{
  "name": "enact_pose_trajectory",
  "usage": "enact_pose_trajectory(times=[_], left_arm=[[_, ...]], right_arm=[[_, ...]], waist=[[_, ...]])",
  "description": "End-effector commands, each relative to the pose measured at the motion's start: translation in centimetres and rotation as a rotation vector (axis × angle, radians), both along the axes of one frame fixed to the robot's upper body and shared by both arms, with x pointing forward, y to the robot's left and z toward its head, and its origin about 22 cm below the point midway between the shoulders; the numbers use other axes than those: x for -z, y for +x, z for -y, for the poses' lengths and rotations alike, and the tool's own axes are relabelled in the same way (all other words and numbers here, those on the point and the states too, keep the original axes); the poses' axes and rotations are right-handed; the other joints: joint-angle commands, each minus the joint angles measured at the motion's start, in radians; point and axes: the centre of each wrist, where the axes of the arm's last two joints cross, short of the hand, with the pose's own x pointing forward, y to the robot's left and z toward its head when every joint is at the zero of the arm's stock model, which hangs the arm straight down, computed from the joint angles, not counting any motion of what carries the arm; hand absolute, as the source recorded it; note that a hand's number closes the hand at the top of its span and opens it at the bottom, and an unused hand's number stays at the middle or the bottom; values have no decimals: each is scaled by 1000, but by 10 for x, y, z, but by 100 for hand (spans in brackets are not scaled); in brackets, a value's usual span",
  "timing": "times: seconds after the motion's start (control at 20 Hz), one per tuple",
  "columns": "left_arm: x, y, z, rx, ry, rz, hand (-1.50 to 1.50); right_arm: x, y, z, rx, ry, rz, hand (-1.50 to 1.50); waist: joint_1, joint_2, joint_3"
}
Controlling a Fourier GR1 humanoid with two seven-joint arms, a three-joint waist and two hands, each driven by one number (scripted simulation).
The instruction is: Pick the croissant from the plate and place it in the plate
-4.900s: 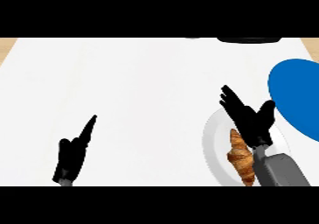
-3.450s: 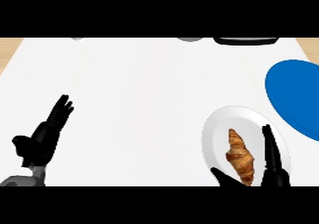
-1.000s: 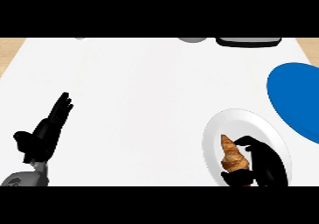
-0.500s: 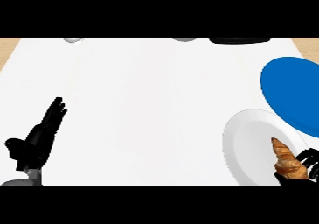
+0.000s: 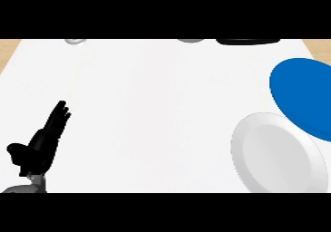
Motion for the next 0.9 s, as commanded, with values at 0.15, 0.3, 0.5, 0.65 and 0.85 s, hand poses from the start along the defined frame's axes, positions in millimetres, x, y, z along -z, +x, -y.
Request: enact_pose_trajectory(times=[0.15,0.3,0.5,0.65,0.85], left_arm=[[-3,7,1,35,23,12,0],[-1,8,20,44,10,2,0],[-9,11,10,52,17,6,0],[-3,13,18,46,15,-1,0],[-14,28,16,48,0,5,0]], right_arm=[[-48,-45,78,-27,-57,213,150],[-60,-51,86,-46,-90,328,150],[-77,-42,84,-62,-122,428,150],[-101,-16,81,-109,-88,445,150],[-94,0,74,-114,-54,462,150]], waist=[[45,5,-3],[45,4,-4],[45,5,-6],[49,6,-6],[50,6,-6]])
